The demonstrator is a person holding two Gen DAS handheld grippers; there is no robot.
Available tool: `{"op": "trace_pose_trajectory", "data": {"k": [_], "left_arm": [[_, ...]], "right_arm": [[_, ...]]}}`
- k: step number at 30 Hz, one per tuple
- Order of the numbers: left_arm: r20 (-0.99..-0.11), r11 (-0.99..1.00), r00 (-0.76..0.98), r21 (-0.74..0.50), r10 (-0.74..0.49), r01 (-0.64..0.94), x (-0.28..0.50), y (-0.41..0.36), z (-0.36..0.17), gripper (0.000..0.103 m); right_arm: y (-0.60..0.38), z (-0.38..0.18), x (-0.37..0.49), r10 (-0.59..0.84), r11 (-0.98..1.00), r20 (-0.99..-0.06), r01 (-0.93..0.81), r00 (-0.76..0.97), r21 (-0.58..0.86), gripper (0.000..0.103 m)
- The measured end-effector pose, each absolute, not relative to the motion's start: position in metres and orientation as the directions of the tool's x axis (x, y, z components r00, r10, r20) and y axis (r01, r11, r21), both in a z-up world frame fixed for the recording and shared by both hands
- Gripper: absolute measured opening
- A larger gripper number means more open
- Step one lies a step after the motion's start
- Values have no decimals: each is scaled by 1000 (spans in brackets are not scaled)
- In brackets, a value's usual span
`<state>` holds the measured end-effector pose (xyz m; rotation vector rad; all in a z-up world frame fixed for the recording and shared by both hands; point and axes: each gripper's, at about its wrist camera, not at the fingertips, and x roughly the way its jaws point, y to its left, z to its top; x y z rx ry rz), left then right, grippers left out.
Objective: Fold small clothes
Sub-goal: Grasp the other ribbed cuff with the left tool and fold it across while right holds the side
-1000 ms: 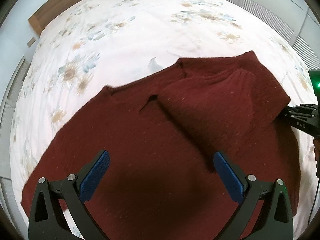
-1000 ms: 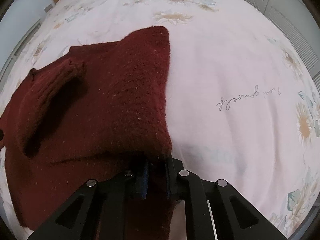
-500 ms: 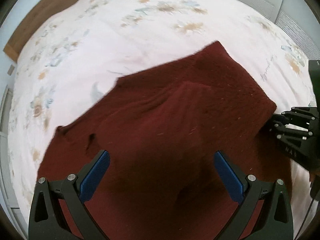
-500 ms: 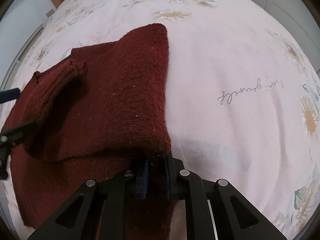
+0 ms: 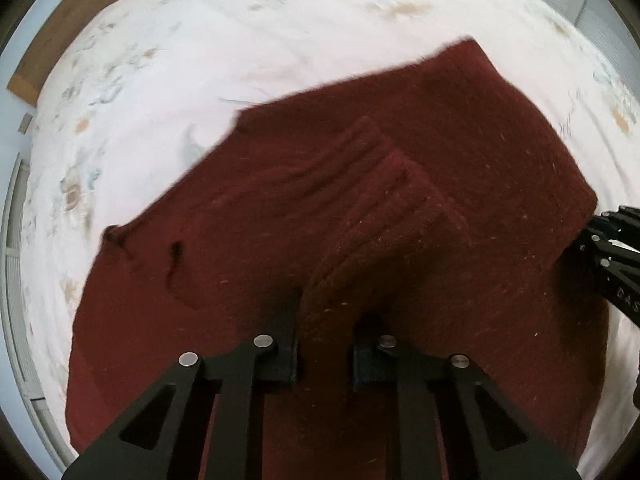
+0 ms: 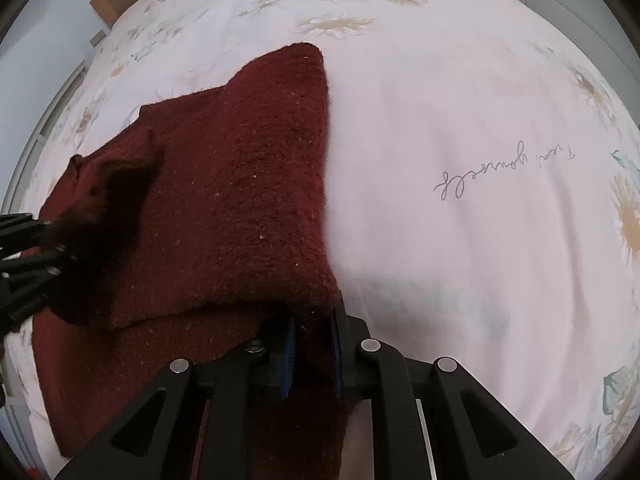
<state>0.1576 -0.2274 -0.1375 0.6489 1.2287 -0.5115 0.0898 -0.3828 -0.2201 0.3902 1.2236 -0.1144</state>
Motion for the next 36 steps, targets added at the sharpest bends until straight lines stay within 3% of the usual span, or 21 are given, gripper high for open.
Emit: {"op": "trace_pose_trajectory", "data": {"k": [11,21,25,27,30,33,35,36], "left_arm": [[-940,858,337,123,-61,498,199,-104,-111,15],[-963,926,263,47,-56,373,223,-39,-168,13],[-964,936,247,-1,-95,353,235,-22,-173,17],[-969,939,221,-25,-106,343,238,-13,-171,25],[-976,947,202,-16,-85,321,244,3,-167,51],[-971,958,217,-34,-100,286,254,25,-159,71],[-968,967,230,-45,-104,250,264,44,-151,95],[-965,971,239,-51,-108,232,271,52,-148,97]], "right_arm": [[-377,-217,91,81,933,-941,306,330,188,14],[-368,-217,99,48,938,-952,315,301,147,15],[-366,-216,103,44,938,-955,316,294,140,15],[-366,-216,105,45,937,-955,318,293,142,15],[-366,-216,105,49,934,-954,324,296,149,16],[-367,-217,104,53,932,-953,327,299,154,16],[-368,-218,103,59,930,-952,329,301,162,16],[-371,-218,102,64,929,-951,331,303,168,17]]}}
